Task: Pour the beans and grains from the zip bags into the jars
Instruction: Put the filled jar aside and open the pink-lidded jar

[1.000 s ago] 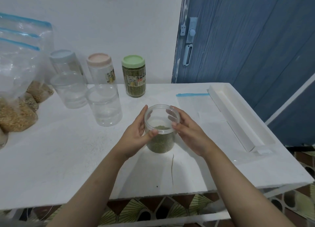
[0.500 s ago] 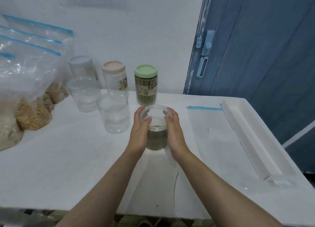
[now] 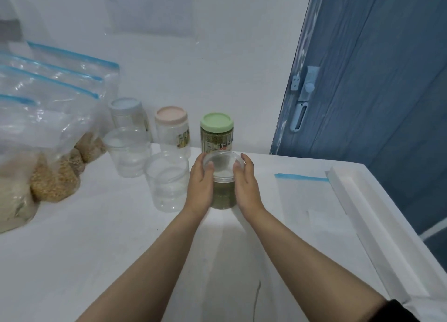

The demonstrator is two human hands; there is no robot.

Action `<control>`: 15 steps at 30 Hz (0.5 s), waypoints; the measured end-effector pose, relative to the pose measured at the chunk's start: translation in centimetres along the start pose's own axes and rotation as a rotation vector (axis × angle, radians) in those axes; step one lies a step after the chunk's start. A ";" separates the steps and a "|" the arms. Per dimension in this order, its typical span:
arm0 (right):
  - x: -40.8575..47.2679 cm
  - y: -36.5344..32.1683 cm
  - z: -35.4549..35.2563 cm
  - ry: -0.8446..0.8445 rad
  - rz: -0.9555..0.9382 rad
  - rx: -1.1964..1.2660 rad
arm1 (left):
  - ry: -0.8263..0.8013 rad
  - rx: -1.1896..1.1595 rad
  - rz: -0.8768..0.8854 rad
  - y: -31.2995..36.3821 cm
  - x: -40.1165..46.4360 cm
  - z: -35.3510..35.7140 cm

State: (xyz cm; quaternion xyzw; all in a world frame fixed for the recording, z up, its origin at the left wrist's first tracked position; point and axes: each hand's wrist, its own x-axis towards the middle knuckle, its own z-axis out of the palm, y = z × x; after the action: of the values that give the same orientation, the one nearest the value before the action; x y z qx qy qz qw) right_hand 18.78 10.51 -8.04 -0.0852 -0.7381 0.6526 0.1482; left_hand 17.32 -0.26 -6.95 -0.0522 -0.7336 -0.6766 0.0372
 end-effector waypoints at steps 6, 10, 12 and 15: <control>-1.9 -1.7 -0.4 0.151 -0.229 -0.043 | 0.032 0.349 0.310 0.8 -1.5 0.2; -2.7 -3.8 0.1 0.199 -0.344 0.005 | 0.103 0.243 0.424 2.9 -2.2 -0.7; -2.0 -5.6 1.0 0.193 -0.371 0.052 | 0.132 0.154 0.453 4.4 -1.2 -2.0; -0.2 -8.7 3.4 0.154 -0.403 0.081 | 0.150 0.098 0.446 7.1 1.6 -4.6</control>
State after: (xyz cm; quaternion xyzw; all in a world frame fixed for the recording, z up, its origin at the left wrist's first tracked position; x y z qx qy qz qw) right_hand 18.43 6.08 0.23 0.0203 -0.7001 0.6304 0.3347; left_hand 16.55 -4.20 0.65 -0.1608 -0.7311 -0.6172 0.2425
